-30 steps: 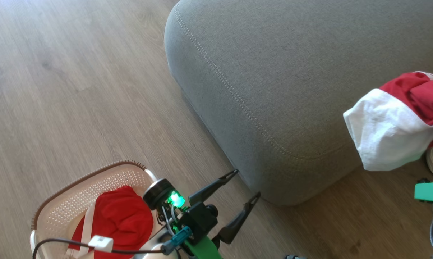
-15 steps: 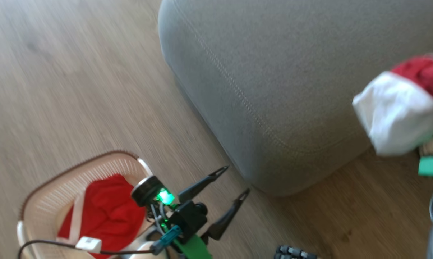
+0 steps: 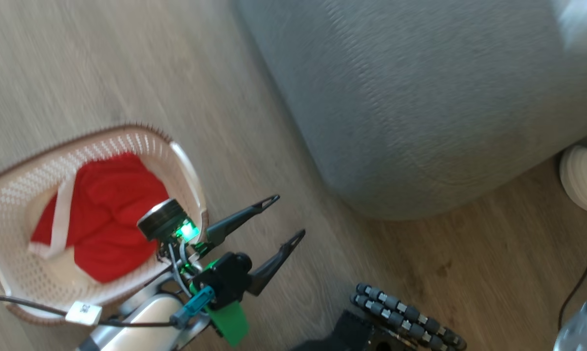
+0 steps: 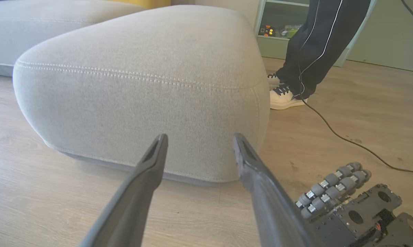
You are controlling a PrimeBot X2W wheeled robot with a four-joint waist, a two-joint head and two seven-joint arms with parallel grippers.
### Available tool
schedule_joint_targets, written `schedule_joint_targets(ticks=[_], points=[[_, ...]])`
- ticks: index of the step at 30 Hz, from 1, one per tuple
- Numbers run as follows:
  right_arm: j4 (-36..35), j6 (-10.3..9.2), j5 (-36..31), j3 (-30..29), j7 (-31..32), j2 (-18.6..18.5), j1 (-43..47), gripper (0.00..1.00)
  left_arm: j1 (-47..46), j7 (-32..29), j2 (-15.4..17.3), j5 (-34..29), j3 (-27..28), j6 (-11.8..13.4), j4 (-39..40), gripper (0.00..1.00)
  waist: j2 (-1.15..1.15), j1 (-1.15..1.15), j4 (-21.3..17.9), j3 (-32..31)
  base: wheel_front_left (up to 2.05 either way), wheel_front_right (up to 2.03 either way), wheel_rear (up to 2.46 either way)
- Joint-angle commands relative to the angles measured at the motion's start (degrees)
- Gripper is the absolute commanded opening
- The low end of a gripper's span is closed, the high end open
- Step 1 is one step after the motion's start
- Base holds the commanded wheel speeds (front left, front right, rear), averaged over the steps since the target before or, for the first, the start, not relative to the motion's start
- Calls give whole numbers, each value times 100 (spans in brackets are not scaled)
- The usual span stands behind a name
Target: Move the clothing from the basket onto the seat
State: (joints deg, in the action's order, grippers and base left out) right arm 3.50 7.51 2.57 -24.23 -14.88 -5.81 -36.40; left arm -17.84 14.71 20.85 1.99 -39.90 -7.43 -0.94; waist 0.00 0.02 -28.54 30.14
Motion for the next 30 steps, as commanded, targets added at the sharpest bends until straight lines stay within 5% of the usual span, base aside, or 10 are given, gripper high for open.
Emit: schedule_joint_targets(ticks=[1, 11, 30], points=[[-12, -2, 53, -66, -12, -258, -484, 0, -185, 29, 172, 12, 46, -5, 232, 100, 0, -2, 255, 517, 0, 0, 0], [1483, -2, -74, -481, -12, -772, -2179, 0, -373, 29, 662, 50, 157, -4, 496, 100, 0, -2, 607, 1345, 0, 0, 0], [4993, -2, -1014, -963, 37, -1326, -3735, 0, -486, 29, 452, 115, 477, 79, 649, 100, 0, -2, 1240, 1827, 0, 0, 0]])
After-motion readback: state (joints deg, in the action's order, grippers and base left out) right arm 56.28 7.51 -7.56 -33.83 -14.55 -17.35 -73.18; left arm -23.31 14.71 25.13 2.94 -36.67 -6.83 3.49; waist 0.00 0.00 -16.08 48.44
